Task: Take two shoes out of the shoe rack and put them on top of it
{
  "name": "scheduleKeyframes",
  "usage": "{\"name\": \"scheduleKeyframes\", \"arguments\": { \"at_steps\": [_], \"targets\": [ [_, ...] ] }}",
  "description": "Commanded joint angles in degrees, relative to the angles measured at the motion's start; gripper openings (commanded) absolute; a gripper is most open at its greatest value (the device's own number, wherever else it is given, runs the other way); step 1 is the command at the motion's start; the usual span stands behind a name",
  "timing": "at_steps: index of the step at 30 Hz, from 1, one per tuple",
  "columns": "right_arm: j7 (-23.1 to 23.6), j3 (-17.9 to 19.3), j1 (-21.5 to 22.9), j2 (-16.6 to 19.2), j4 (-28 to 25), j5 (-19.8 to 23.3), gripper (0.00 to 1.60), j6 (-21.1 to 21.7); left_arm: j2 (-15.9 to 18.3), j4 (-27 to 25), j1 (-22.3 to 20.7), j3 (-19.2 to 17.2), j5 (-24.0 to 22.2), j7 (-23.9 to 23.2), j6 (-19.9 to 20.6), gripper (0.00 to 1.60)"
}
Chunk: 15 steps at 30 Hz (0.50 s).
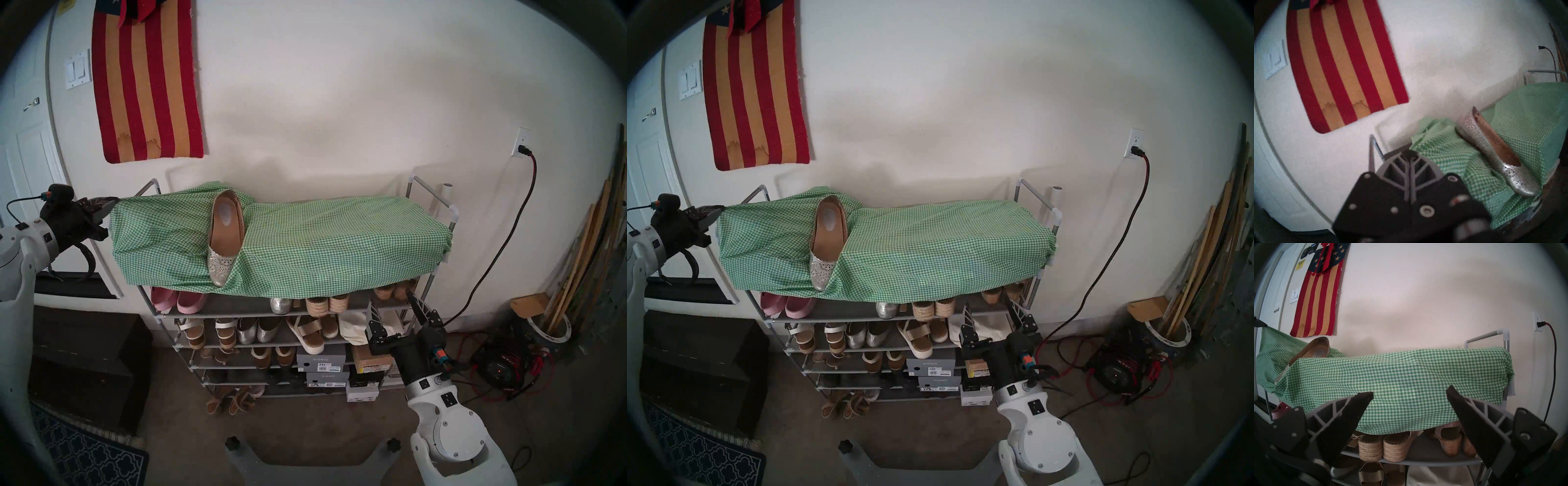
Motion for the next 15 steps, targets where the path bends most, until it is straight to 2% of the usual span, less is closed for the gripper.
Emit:
{"name": "scheduleKeyframes", "arguments": {
  "at_steps": [1, 2, 4, 6, 7, 8, 10, 15],
  "targets": [
    [0.0, 0.1, 0.1, 0.0, 0.0, -0.1, 1.6, 0.0, -7.5, -5.5, 6.0, -6.4, -0.9, 5.6, -5.0, 0.0],
    [0.0, 0.1, 0.1, 0.0, 0.0, -0.1, 1.6, 0.0, -6.6, -5.4, 6.5, -6.2, -1.3, 6.3, -5.5, 0.0],
    [0.0, 0.1, 0.1, 0.0, 0.0, -0.1, 1.6, 0.0, -9.0, -7.2, 8.2, -7.1, -1.6, 8.0, -7.3, 0.0],
    [0.0, 0.1, 0.1, 0.1, -0.1, -0.1, 1.6, 0.0, -9.6, -8.1, 9.5, -7.2, -2.3, 9.8, -8.9, 0.0],
    [0.0, 0.1, 0.1, 0.1, -0.1, -0.1, 1.6, 0.0, -11.4, -9.0, 10.0, -7.5, -2.2, 10.7, -10.1, 0.0],
    [0.0, 0.1, 0.1, 0.1, -0.1, -0.1, 1.6, 0.0, -10.9, -9.1, 10.8, -7.3, -2.7, 11.6, -10.6, 0.0],
    [0.0, 0.1, 0.1, 0.1, -0.1, -0.1, 1.6, 0.0, -13.3, -10.4, 11.9, -7.3, -2.8, 13.6, -13.2, 0.0],
    [0.0, 0.1, 0.1, 0.1, -0.1, -0.1, 1.6, 0.0, -16.0, -12.0, 13.7, -6.5, -3.1, 17.5, -17.5, 0.0]
  ]
}}
